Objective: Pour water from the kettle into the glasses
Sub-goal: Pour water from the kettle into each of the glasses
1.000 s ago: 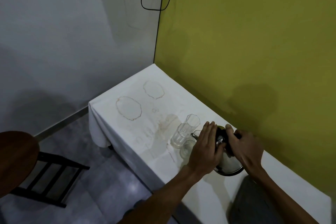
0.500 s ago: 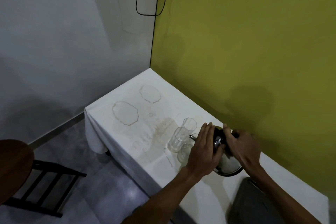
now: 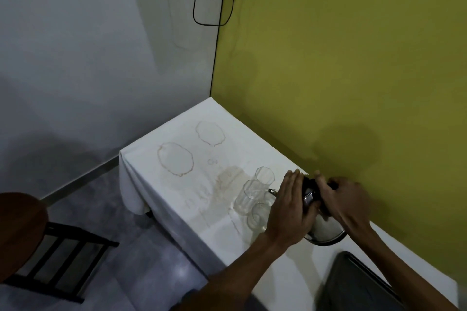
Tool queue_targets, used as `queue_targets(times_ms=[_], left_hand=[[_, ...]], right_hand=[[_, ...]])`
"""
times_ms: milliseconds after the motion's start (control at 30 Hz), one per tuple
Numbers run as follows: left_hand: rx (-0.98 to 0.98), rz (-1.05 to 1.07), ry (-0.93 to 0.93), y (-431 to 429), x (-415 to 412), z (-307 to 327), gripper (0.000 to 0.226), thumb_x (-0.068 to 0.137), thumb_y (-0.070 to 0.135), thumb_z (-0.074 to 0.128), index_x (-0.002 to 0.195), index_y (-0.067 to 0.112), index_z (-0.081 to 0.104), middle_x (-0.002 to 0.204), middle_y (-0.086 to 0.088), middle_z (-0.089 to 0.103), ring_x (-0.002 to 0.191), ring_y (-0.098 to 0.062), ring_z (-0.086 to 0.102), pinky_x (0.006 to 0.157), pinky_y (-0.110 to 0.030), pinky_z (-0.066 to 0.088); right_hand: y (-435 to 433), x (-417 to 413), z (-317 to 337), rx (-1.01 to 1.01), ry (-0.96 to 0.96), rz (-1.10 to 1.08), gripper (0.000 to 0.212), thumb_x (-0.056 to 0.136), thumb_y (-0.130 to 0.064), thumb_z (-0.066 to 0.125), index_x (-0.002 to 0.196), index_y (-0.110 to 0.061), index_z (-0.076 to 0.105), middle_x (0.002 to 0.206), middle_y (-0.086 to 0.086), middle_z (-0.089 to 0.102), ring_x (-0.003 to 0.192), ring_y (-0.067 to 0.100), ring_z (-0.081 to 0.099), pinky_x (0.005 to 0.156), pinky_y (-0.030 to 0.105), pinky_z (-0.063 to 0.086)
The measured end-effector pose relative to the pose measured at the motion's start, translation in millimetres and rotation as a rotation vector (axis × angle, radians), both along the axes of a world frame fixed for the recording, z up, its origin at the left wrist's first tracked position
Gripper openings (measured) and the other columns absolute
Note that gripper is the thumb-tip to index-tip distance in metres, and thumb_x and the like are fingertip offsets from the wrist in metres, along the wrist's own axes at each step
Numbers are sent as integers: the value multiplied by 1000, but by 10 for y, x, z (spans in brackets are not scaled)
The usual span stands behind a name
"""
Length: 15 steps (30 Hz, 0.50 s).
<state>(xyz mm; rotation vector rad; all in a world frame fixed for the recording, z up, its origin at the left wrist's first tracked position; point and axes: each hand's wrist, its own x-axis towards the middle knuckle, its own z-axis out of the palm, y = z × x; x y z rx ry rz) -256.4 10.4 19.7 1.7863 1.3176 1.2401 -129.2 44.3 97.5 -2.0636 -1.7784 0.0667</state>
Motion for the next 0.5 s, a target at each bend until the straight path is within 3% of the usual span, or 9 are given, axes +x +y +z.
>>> queue_targets(times_ms=[300, 500], left_hand=[[-18, 1, -14, 13, 27, 30, 78, 101, 60, 29, 155, 3, 29, 165, -11, 26, 155, -21, 15, 124, -40, 23], [-13, 12, -13, -9, 28, 57, 77, 101, 59, 28, 155, 2, 30, 164, -12, 28, 155, -21, 17, 123, -40, 24]], right_hand=[[3, -26, 111, 31, -33, 54, 72, 88, -62, 44, 48, -2, 53, 43, 17, 55, 36, 22, 43, 49, 32, 46], [-5, -18, 129, 32, -50, 49, 71, 93, -56, 50, 48, -2, 53, 43, 16, 54, 37, 25, 48, 49, 26, 41]])
